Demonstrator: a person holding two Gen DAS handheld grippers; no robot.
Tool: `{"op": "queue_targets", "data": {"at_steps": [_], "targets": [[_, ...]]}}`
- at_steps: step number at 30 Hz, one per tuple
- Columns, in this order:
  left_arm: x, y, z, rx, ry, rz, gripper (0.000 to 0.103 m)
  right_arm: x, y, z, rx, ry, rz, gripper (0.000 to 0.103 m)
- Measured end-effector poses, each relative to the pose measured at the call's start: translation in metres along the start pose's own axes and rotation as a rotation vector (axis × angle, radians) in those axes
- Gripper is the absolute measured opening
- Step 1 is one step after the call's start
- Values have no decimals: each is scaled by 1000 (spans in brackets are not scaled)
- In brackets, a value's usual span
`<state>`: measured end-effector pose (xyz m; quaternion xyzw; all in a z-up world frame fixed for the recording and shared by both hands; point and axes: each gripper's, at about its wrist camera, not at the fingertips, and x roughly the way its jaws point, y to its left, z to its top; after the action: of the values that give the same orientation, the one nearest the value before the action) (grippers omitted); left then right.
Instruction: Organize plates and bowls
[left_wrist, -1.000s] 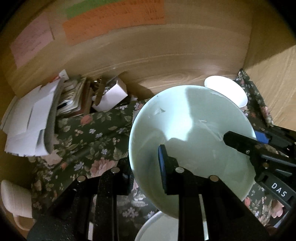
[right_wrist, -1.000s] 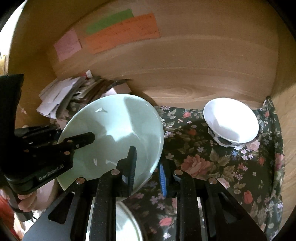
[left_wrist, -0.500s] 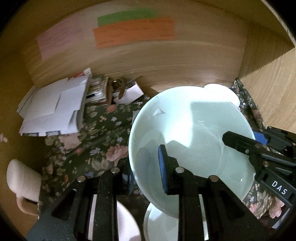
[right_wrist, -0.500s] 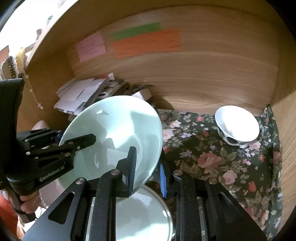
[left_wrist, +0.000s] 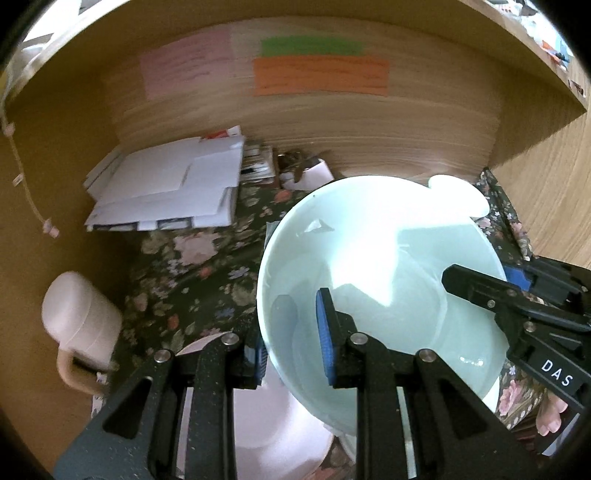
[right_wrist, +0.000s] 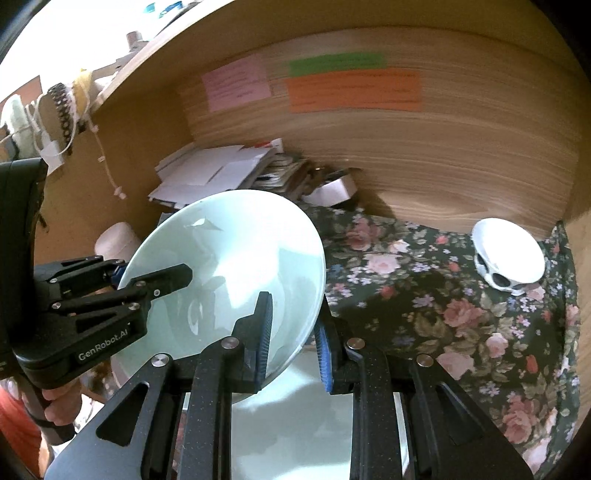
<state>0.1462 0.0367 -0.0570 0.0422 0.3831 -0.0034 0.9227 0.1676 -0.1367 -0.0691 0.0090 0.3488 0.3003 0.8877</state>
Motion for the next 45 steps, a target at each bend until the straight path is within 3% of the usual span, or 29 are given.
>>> {"op": "queue_targets", "data": {"at_steps": [19, 45], "targets": [[-27, 55, -48, -107, 14, 69, 23, 19, 59, -16, -66, 54, 106, 20], [7, 90, -84, -189, 127, 89, 23, 71, 79, -39, -84, 204, 142, 20]]}}
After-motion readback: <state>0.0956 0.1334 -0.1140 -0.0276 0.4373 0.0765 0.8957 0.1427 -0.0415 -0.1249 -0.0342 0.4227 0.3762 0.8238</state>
